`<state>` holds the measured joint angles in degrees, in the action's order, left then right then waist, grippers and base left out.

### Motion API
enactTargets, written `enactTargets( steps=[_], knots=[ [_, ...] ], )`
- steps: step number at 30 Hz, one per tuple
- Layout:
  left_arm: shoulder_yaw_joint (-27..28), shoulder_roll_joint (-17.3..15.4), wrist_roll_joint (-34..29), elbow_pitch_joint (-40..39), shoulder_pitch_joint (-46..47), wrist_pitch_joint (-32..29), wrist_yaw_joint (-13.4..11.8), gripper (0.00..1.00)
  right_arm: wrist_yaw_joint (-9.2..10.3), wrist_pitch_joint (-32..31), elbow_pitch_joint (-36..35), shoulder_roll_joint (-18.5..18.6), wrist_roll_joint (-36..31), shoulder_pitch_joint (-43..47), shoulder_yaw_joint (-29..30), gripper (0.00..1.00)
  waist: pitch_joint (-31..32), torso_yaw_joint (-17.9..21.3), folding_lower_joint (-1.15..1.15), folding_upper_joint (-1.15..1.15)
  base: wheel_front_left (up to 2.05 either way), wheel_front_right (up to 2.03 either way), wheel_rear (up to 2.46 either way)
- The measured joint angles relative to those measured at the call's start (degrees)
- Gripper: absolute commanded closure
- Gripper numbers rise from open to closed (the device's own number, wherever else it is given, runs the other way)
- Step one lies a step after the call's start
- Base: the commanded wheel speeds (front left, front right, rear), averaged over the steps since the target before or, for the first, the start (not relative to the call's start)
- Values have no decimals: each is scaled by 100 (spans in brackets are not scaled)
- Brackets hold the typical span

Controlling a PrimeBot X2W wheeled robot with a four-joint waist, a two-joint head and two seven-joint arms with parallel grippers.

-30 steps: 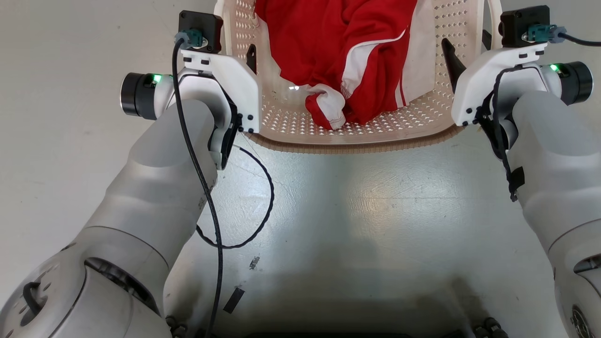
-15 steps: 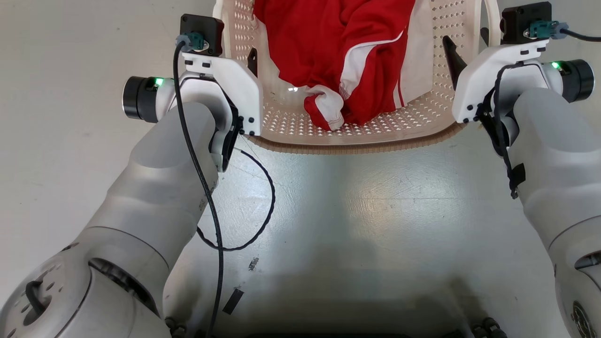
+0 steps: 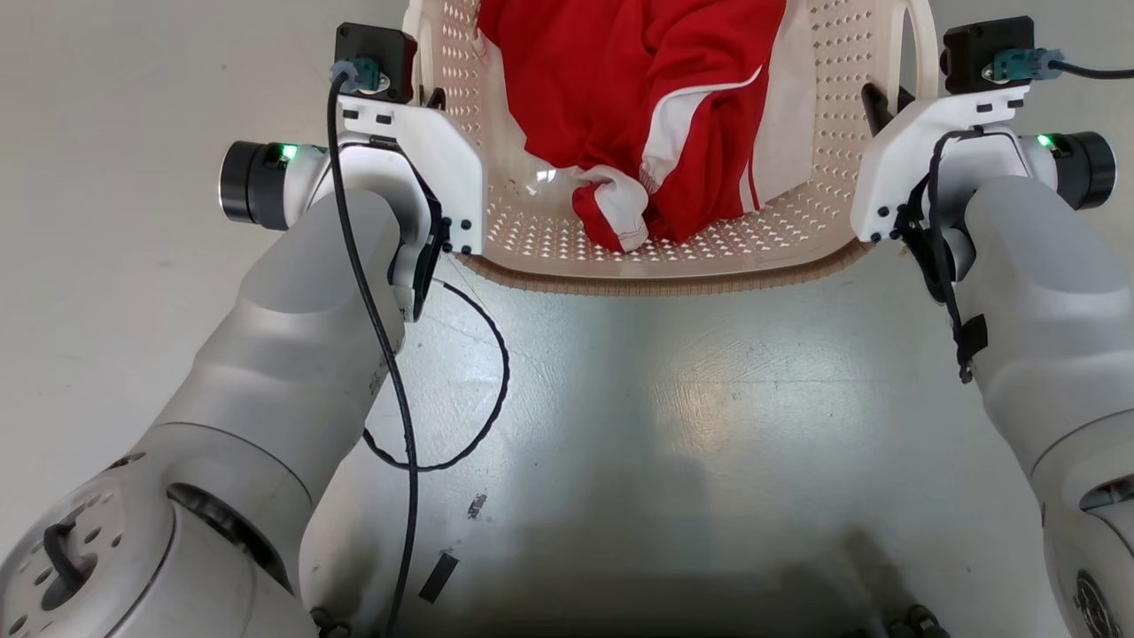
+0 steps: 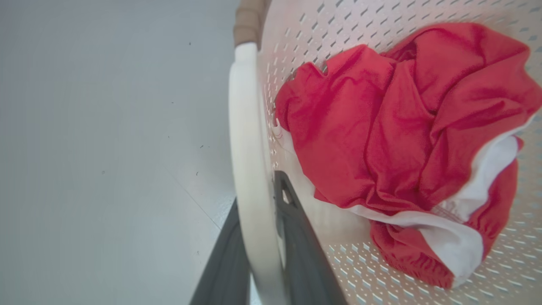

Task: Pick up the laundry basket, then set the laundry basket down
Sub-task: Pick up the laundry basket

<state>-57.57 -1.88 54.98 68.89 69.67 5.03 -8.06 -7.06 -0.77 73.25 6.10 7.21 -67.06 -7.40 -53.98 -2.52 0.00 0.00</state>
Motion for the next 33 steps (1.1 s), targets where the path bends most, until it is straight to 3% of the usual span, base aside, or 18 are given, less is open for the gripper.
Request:
enactTargets(
  steps=[21, 33],
  knots=[
    [-409, 1, 467, 116, -924, -215, 23, 100, 1, -626, 70, -138, 393, 868, -547, 100, 1185, 31, 0, 0, 0, 0, 0],
    [-541, 0, 687, 287, -1941, -261, 159, 100, 8, -1083, -260, -162, 1382, 1987, -1447, 100, 2462, 222, 0, 0, 0, 0, 0]
  ],
)
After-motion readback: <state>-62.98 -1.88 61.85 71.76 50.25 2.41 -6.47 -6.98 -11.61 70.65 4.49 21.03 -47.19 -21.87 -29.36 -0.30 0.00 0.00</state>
